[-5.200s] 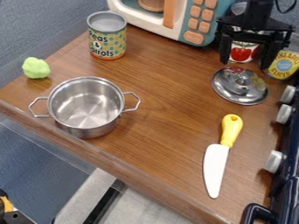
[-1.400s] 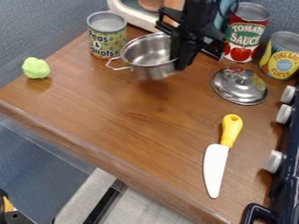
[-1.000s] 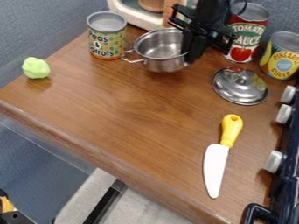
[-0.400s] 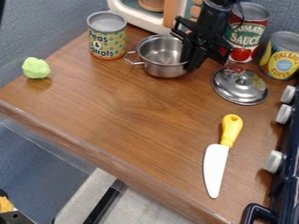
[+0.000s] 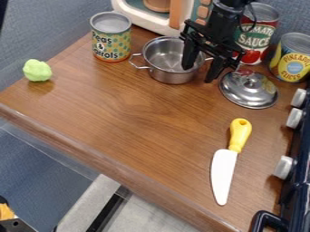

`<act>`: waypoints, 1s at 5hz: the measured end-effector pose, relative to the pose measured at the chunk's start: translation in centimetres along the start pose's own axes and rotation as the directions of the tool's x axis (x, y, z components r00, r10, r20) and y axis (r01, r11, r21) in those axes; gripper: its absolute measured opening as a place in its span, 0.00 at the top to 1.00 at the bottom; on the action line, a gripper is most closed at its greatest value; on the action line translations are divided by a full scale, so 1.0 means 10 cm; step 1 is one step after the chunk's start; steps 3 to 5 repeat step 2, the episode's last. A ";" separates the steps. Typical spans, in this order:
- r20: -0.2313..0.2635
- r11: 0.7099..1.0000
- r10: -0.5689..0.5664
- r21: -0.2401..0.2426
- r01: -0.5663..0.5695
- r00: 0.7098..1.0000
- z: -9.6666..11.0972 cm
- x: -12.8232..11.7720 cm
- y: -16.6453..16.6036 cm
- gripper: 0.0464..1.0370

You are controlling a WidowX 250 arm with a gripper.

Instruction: Move the silver pot to the top side of the table

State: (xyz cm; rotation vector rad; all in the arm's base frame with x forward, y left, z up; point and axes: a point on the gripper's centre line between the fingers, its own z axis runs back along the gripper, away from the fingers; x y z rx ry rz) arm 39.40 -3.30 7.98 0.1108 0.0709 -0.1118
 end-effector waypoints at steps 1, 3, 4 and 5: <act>0.026 1.000 -0.004 0.003 0.004 1.000 0.10 0.00 0.01 0.03; 0.127 1.000 0.027 -0.011 -0.026 0.991 0.51 -0.04 0.05 0.03; 0.127 1.000 0.027 -0.011 -0.026 0.991 0.51 -0.04 0.05 0.03; 0.127 1.000 0.027 -0.011 -0.026 0.991 0.51 -0.04 0.05 0.03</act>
